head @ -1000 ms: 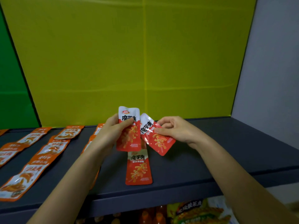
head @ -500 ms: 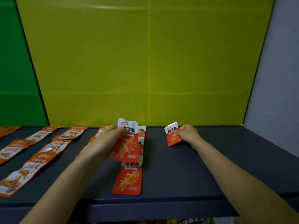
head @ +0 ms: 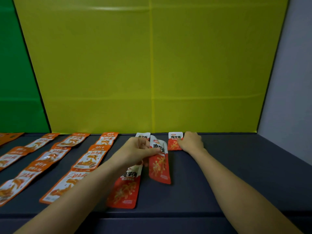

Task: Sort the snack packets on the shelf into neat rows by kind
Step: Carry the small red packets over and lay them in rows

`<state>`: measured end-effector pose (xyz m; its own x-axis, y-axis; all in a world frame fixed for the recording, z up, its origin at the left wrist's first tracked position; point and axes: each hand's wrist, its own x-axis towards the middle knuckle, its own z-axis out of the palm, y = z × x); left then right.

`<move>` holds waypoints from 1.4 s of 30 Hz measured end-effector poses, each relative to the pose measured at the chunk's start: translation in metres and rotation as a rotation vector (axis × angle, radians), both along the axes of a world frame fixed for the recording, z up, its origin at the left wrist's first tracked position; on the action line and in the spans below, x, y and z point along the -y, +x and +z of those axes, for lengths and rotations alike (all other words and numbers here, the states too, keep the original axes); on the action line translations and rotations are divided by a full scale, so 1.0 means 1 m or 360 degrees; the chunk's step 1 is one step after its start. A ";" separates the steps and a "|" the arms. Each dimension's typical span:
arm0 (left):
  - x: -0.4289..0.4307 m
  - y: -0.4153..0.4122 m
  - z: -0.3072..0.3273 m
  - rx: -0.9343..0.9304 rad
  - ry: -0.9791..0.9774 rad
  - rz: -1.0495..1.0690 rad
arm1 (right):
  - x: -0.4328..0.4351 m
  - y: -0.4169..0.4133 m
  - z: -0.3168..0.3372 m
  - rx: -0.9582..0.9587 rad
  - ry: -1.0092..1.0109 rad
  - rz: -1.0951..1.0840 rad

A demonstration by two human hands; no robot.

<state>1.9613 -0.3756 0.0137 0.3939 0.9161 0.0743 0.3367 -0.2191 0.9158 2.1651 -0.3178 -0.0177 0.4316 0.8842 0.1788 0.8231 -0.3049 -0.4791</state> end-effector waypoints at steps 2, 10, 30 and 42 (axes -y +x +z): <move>-0.002 0.011 -0.003 -0.0020 -0.0019 -0.0008 | 0.004 0.002 0.002 0.0014 0.0010 -0.0003; -0.015 0.055 -0.008 -0.0107 -0.0060 0.0027 | 0.047 0.031 0.033 -0.0004 0.0313 0.0174; -0.030 0.089 -0.020 -0.1048 0.0456 0.0298 | 0.122 0.072 0.003 -0.0034 0.0329 0.0325; 0.032 0.001 -0.002 -0.1072 0.1297 0.0745 | 0.139 0.019 0.015 0.0182 0.0420 0.0581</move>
<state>1.9625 -0.4071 0.0118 0.2132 0.7597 0.6143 0.9073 -0.3872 0.1639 2.1845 -0.4568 -0.0028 0.0648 0.8924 0.4465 0.9061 0.1349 -0.4010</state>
